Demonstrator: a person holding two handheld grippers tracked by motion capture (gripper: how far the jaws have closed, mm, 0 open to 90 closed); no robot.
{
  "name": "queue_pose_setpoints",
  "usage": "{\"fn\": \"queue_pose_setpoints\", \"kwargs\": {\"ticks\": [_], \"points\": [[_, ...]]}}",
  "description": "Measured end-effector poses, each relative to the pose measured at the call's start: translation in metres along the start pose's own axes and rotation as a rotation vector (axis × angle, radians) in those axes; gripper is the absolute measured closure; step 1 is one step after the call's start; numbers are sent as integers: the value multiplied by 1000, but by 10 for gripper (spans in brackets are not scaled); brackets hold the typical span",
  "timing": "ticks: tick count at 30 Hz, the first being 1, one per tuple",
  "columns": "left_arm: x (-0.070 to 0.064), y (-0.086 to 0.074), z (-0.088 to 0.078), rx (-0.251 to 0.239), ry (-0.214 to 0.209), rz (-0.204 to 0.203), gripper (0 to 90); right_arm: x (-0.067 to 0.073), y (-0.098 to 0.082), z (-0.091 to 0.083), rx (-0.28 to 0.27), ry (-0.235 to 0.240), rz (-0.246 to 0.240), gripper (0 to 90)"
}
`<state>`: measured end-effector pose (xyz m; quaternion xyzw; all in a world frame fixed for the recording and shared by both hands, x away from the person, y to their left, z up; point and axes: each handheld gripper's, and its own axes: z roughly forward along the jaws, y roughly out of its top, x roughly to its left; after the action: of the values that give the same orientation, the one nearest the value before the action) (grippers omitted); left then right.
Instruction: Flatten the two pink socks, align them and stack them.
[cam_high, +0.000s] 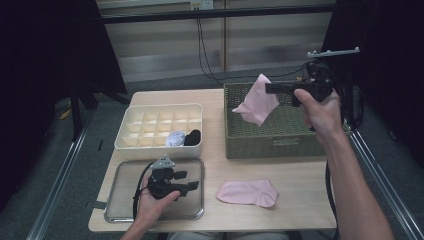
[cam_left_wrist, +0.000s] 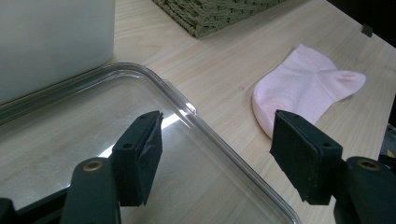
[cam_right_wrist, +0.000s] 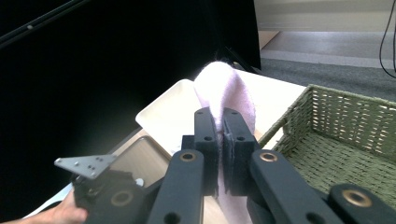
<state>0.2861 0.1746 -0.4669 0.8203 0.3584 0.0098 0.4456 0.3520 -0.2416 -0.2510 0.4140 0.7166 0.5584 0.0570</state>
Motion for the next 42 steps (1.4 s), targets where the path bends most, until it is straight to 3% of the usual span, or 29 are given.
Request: {"fn": "queue_pose_setpoints", "kwargs": {"ticks": [4,14,16,20,26,28,31,42], "points": [[3,1,-2,-26,20,-19,337,9,-7,-9,-42,8,-6,863],[4,2,-1,-19,12,-13,340,24,-23,-13,-44,38,-19,863],[1,4,0,-19,8,17,406,27,-30,-13,-39,56,-14,863],[-6,13,3,-28,-15,44,425,30,-45,-10,-18,58,-16,863],[-14,22,4,-37,-19,40,468,31,-70,-1,21,77,4,863],[-16,24,3,-43,-33,33,496,30,-79,2,26,95,20,863],[-19,27,1,-56,-59,27,505,35,-89,5,44,80,15,863],[-27,38,6,-62,-83,48,504,40,-136,18,96,112,67,863]]}}
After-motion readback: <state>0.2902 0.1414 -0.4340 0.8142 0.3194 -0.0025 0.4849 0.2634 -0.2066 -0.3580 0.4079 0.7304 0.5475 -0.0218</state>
